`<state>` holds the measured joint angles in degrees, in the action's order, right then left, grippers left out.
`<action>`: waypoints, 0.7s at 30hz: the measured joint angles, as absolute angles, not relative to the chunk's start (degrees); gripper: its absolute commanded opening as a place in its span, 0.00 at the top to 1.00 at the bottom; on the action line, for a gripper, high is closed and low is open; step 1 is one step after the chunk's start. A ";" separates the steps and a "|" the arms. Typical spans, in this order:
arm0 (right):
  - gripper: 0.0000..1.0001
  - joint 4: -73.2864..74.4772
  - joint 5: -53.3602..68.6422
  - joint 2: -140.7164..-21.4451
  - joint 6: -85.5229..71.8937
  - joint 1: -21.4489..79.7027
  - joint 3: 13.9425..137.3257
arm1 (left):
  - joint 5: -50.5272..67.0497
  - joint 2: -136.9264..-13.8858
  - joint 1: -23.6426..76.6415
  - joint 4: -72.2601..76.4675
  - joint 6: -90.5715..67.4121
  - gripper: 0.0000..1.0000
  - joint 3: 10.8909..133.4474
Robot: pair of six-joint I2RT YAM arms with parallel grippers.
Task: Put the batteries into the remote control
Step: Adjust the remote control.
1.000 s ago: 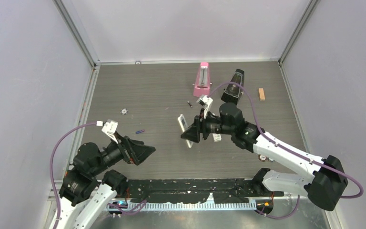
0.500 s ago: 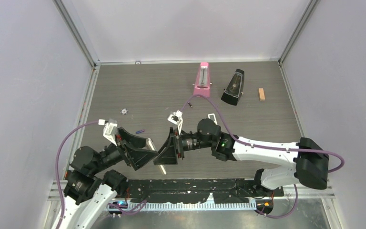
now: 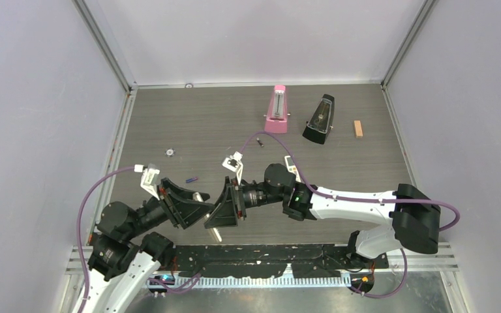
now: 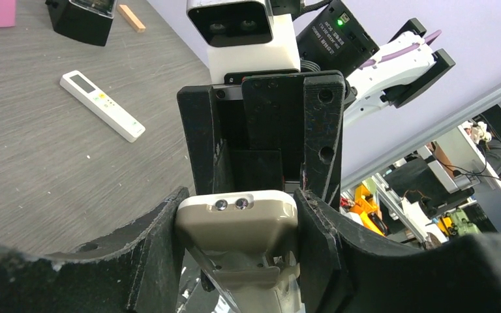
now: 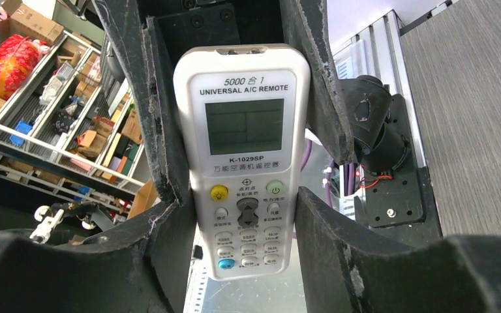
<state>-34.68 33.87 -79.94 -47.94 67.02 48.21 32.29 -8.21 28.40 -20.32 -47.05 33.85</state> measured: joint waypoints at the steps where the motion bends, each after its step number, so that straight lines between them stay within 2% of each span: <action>1: 0.67 -34.65 33.87 -79.94 -48.01 67.02 48.21 | 32.14 -8.10 28.40 -20.45 -47.13 0.76 33.87; 4: 0.62 -34.70 33.78 -80.01 -48.16 67.02 48.21 | 31.70 -7.95 28.40 -20.82 -47.33 0.98 33.93; 5: 0.60 -34.65 33.76 -80.01 -48.21 67.02 48.21 | 31.57 -7.95 28.40 -20.97 -47.35 1.00 33.95; 7: 0.54 -34.57 33.58 -80.01 -48.21 67.02 48.21 | 31.24 -7.95 28.40 -21.39 -47.40 1.00 34.06; 9: 0.44 -34.57 33.17 -80.01 -48.18 67.02 48.21 | 30.79 -7.99 28.40 -21.98 -47.40 1.00 34.44; 11: 0.31 -34.37 32.45 -79.99 -47.94 67.11 48.21 | 30.15 -8.03 28.40 -22.98 -47.35 1.00 34.89; 13: 0.24 -33.69 30.74 -79.79 -47.77 67.22 48.21 | 28.73 -8.40 28.40 -24.82 -47.03 1.00 35.66; 21: 0.08 -29.02 22.02 -78.22 -45.08 67.59 48.23 | 19.88 -14.28 28.40 -34.85 -46.06 1.00 40.23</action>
<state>-29.02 22.02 -78.22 -45.08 67.59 48.23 19.88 -14.28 28.40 -34.85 -46.06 40.23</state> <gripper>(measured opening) 0.887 0.562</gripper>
